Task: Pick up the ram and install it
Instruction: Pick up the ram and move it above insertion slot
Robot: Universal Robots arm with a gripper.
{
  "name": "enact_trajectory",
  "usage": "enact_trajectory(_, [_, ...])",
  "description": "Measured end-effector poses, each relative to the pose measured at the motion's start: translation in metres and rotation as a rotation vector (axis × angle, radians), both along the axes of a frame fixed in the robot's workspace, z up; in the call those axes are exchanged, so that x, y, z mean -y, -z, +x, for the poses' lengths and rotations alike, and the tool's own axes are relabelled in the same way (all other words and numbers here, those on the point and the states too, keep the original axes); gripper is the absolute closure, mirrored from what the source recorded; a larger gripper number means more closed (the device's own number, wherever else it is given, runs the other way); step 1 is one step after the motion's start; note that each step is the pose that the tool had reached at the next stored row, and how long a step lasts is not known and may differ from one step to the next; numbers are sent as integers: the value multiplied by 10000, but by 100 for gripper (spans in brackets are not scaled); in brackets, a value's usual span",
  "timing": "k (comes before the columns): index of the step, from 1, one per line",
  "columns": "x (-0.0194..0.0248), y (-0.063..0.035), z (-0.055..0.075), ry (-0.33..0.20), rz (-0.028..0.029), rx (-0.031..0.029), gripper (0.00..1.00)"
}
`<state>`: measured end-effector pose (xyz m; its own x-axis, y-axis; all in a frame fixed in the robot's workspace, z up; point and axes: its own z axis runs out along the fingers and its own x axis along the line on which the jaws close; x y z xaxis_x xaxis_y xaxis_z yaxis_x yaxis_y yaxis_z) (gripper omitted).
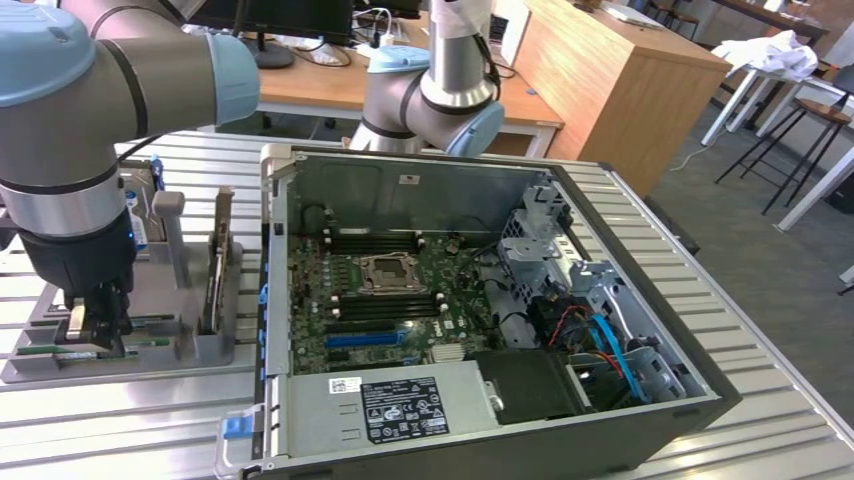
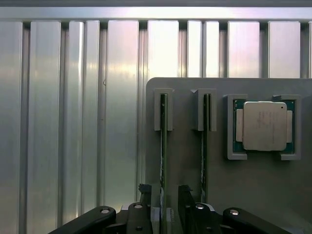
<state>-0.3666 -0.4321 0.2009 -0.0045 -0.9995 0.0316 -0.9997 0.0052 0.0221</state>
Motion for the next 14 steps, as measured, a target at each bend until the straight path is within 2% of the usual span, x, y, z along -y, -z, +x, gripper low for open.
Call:
enact_trajectory(10, [0,0,0,0,0,0,66])
enact_trajectory(11, [0,0,0,0,0,0,73])
enact_trajectory(14, [0,0,0,0,0,1,73])
